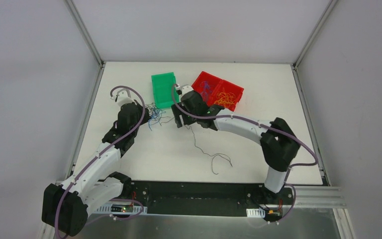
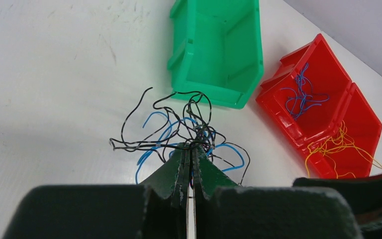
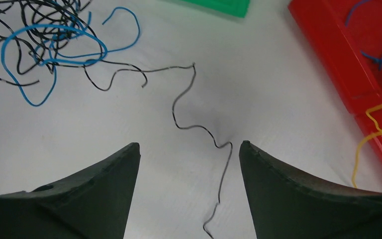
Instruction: Untangle the cables
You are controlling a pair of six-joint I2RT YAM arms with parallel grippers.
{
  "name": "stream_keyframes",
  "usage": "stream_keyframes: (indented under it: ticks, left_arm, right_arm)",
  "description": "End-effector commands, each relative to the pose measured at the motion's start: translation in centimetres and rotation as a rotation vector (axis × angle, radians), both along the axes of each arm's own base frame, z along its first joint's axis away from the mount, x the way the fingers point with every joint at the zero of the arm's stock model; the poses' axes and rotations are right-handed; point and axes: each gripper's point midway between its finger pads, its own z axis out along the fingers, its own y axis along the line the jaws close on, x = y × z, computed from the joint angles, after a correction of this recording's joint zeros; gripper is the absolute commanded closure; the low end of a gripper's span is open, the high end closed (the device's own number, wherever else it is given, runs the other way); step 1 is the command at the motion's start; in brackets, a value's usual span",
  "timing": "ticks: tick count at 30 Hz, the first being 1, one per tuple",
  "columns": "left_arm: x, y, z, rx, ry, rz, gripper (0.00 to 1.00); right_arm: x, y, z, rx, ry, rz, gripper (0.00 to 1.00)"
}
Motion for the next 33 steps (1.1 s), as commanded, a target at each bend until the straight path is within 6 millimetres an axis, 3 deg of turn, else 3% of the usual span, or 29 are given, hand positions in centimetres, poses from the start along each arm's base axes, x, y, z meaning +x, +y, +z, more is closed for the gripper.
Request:
stream_keyframes:
  ticks: [1, 6, 12, 14, 16, 17, 22, 33]
  left_arm:
    - [0.1, 0.2, 1.2, 0.001, -0.051, 0.001, 1.00]
    - [0.2, 0.2, 1.2, -0.001, -0.049, 0.005, 1.00]
    - [0.1, 0.4, 1.1, 0.002, -0.047, 0.017, 1.00]
    - [0.1, 0.5, 1.1, 0.003, -0.048, 0.024, 1.00]
    - [0.1, 0.8, 1.0, 0.005, -0.044, 0.040, 1.00]
    - [0.1, 1.1, 0.9, 0.007, -0.039, 0.060, 1.00]
    - [-0.3, 3.1, -0.1, 0.008, -0.005, 0.187, 1.00]
    - [-0.7, 5.1, -1.4, 0.050, 0.033, 0.305, 1.00]
  right_arm:
    - [2.2, 3.9, 0.7, 0.011, -0.113, 0.081, 0.25]
    - [3.7, 5.0, -2.2, -0.037, -0.120, 0.076, 0.33]
    - [4.7, 5.2, -4.5, -0.057, -0.123, 0.037, 0.53]
    - [4.7, 5.0, -4.6, -0.057, -0.122, 0.029, 0.65]
    - [4.8, 4.6, -4.3, -0.056, -0.128, 0.007, 0.92]
    - [4.8, 4.3, -4.0, -0.052, -0.132, -0.011, 1.00]
    - [5.1, 0.6, -2.0, -0.024, -0.137, -0.136, 1.00]
    - [3.7, -11.2, 2.0, 0.039, -0.109, -0.403, 1.00]
